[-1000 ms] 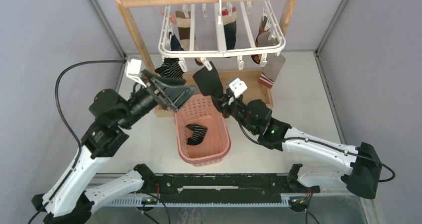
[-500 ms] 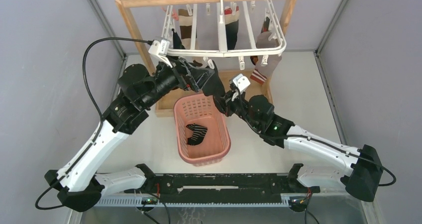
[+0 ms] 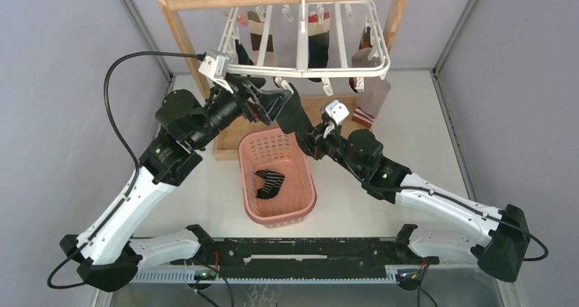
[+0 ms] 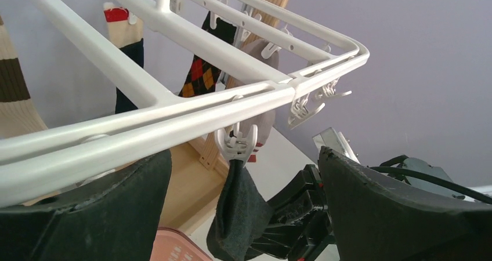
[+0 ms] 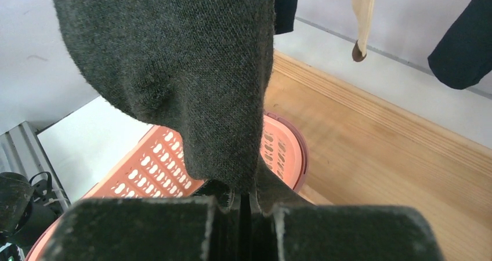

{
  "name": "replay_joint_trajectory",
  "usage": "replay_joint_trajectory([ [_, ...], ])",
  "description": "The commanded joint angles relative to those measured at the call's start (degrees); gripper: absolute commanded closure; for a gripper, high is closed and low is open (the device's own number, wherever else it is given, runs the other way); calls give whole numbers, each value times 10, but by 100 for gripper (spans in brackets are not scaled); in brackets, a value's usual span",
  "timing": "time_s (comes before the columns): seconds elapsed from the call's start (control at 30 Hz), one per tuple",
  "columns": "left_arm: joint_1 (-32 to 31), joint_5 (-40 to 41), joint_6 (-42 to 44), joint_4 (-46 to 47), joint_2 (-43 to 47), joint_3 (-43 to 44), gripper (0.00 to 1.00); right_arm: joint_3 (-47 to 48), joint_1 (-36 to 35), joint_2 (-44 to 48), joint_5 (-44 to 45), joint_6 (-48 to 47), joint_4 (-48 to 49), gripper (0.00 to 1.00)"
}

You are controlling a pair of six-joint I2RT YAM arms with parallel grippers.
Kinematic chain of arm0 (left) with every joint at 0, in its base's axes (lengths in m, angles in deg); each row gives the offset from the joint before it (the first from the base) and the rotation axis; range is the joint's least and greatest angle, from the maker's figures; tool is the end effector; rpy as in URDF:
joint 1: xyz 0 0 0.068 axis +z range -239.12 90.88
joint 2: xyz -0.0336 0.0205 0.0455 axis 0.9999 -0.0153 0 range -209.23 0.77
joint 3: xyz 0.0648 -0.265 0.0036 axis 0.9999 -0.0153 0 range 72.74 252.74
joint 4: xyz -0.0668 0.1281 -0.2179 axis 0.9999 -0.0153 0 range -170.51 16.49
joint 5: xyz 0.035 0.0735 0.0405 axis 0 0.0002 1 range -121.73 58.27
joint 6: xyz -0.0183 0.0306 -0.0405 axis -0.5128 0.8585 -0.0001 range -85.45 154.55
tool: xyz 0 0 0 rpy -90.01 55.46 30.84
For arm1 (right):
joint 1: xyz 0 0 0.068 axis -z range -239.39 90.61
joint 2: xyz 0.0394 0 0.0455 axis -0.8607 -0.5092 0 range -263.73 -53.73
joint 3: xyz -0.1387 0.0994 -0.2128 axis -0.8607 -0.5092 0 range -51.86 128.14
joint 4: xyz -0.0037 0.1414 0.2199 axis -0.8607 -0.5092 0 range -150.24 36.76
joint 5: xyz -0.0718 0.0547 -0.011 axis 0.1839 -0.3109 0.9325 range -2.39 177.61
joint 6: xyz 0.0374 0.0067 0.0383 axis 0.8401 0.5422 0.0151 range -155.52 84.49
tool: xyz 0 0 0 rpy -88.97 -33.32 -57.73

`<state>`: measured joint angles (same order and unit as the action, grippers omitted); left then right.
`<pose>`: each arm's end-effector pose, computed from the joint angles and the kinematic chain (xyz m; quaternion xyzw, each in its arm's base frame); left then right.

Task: Remove the socks clipped to the hanger
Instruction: Remove the sock from the hanger.

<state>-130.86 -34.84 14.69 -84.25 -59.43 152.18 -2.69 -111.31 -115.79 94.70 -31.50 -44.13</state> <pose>0.1545 -0.1405 0.4962 0.1441 0.6368 -0.4029 0.6414 0.1624 0.2002 0.3432 -0.2572 0.6831 0.2800 0.6236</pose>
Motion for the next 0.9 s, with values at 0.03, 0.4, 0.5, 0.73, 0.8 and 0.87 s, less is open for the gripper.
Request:
replay_joint_trajectory([
  [0.03, -1, 5, 32, 41, 0, -19, 0, 23, 5, 10, -1, 6, 17, 100],
  [0.4, -2, 1, 37, 130, 23, -96, 5, 27, 7, -9, -8, 17, 27, 100],
  [0.5, -3, -2, 40, 152, 33, -112, 8, 27, 7, -13, -8, 17, 30, 100],
  [0.73, -7, 15, 46, 226, 68, -172, 9, 27, 7, -21, -11, 19, 35, 100],
  [0.8, -7, 20, 48, 236, 71, -180, 9, 27, 7, -24, -11, 20, 36, 100],
  [0.87, -7, 20, 51, 241, 70, -181, 10, 26, 7, -25, -13, 20, 36, 100],
])
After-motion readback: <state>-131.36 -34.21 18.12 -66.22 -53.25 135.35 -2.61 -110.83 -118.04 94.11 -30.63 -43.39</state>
